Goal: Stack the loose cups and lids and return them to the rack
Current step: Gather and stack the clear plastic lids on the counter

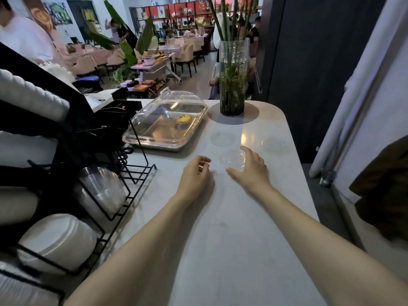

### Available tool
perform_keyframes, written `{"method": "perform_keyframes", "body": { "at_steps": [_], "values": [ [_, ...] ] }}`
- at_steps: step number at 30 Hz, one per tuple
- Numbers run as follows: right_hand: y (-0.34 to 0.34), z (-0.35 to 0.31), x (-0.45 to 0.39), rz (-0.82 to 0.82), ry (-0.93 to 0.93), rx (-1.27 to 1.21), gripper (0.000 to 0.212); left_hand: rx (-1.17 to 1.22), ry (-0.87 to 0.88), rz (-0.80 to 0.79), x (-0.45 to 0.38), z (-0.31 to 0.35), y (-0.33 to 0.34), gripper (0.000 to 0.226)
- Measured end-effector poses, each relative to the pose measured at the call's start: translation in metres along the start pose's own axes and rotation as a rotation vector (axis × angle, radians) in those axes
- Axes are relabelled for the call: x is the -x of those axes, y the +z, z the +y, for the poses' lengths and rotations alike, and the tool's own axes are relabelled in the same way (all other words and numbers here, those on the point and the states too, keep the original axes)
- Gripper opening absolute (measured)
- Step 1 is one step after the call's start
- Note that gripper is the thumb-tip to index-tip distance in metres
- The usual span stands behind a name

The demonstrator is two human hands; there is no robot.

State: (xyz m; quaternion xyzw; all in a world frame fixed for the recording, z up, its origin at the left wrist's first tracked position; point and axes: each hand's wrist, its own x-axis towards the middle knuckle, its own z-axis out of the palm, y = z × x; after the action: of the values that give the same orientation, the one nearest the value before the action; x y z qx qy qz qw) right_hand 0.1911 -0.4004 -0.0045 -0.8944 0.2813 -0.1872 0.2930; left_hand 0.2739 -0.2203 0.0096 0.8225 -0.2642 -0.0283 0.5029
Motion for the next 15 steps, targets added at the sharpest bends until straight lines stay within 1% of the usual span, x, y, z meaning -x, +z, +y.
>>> {"method": "perform_keyframes", "body": {
  "at_steps": [3, 8, 11, 15],
  "values": [
    [0.009, -0.006, -0.009, 0.024, -0.010, 0.076, 0.099, -0.098, 0.037, 0.021, -0.009, -0.009, 0.004, 0.018],
    [0.015, -0.011, -0.017, 0.066, -0.005, 0.113, 0.102, -0.150, 0.021, 0.018, -0.014, -0.022, 0.009, 0.021],
    [0.014, -0.012, -0.014, 0.070, -0.042, 0.035, 0.104, -0.140, -0.037, 0.032, -0.018, -0.021, 0.009, 0.031],
    [0.013, -0.017, -0.007, 0.044, -0.160, -0.070, 0.102, -0.147, -0.083, 0.028, -0.021, -0.018, 0.010, 0.041]
  ]
}}
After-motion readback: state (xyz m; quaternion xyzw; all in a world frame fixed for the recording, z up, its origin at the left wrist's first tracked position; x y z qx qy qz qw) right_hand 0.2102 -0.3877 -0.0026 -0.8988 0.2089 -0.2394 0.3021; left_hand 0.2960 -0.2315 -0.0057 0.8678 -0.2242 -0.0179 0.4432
